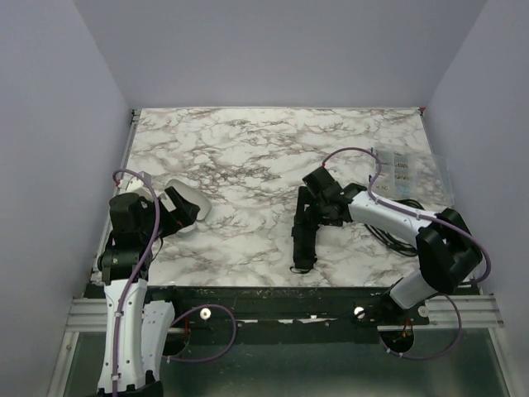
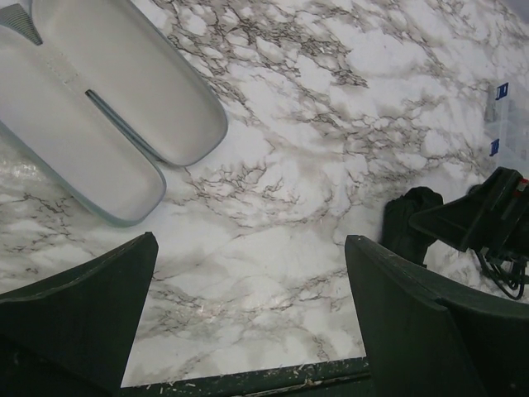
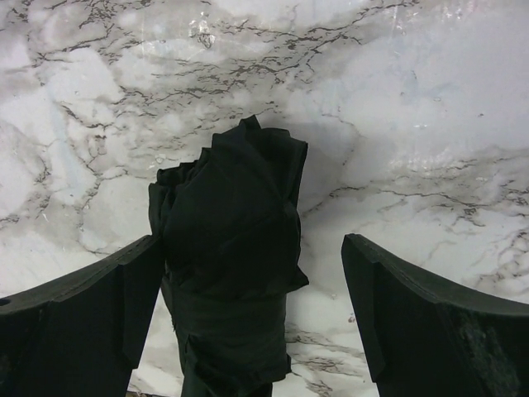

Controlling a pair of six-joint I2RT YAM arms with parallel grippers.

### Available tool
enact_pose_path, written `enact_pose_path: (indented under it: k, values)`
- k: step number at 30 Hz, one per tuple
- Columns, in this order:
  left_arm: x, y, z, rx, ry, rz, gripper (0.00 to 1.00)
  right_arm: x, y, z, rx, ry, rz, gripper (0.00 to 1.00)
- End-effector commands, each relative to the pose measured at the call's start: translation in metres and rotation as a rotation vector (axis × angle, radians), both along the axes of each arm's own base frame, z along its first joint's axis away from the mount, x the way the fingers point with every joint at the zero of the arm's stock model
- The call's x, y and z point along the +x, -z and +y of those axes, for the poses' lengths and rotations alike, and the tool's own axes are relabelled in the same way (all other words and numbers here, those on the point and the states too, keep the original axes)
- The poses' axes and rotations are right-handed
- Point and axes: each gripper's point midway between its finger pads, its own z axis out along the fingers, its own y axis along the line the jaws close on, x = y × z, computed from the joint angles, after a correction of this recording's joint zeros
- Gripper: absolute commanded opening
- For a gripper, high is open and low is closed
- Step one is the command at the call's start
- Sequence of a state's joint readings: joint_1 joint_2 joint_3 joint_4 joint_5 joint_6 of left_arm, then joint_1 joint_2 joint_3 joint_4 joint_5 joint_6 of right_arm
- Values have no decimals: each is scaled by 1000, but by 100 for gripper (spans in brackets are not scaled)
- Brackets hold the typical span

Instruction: Open the umbrella

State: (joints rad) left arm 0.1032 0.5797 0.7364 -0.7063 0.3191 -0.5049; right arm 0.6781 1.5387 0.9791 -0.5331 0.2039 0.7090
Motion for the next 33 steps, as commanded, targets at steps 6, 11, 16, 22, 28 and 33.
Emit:
enact_pose_path:
  k: [6, 11, 16, 22, 28, 33]
  values:
    - [3, -4, -16, -3, 98, -25, 99, 14, 8, 14, 49, -18, 20, 88]
    - [3, -4, -18, -7, 109, -30, 99, 7, 23, 26, 103, -28, 80, 82]
    - [3, -5, -19, -6, 117, -36, 99, 2, 26, 28, 122, -19, 99, 59]
    - [3, -5, -22, -13, 136, -39, 99, 10, -6, 34, 154, -33, 55, 22]
    - [0, -12, -42, -75, 255, -82, 99, 14, -70, 61, 346, -93, -46, 1]
    - [-10, -28, -72, -217, 416, -141, 99, 16, -128, 80, 532, -121, -149, 0]
